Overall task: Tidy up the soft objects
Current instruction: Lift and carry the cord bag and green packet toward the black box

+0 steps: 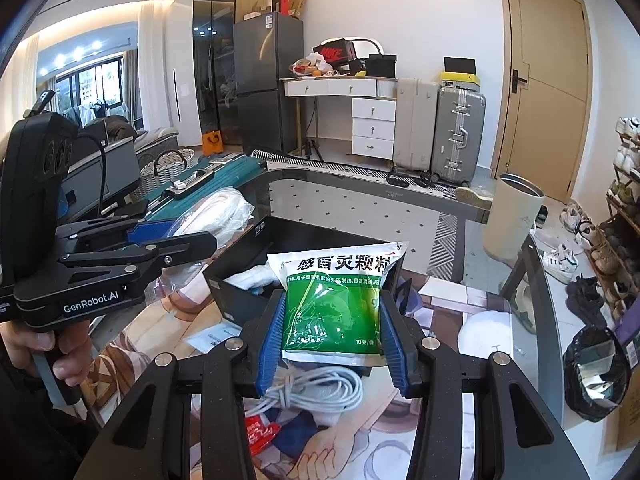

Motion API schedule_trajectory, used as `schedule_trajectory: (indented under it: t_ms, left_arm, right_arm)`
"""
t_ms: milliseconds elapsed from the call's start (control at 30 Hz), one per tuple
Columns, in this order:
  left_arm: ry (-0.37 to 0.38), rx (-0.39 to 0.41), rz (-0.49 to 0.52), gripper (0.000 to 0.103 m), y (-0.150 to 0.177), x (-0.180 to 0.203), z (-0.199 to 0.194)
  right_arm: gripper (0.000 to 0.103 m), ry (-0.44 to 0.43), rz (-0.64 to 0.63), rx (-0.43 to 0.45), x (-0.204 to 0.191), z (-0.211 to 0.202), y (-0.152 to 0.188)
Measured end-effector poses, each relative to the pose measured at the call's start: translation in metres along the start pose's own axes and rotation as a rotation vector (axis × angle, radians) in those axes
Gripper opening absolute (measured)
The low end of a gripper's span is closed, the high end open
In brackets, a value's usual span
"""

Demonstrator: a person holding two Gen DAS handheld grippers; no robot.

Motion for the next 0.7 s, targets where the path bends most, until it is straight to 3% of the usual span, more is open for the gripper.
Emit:
schedule_trajectory:
  t_ms: [700]
  left_arm:
    - [0.010, -0.073, 0.014, 0.034, -0.001, -0.002, 0.045]
  right_arm:
    - [0.044, -0.008, -0.037, -0.081, 0.014, 0.050, -0.011]
Point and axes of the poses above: each gripper's, at about its wrist camera, not at the fingertips, and z roughly the way its jaws point, x to its right, y to its underside, the point moved 10 cm from there along z, roughly the way its jaws point, and after that the axes turned 2 degrees about -z, right-handed, at the moved point
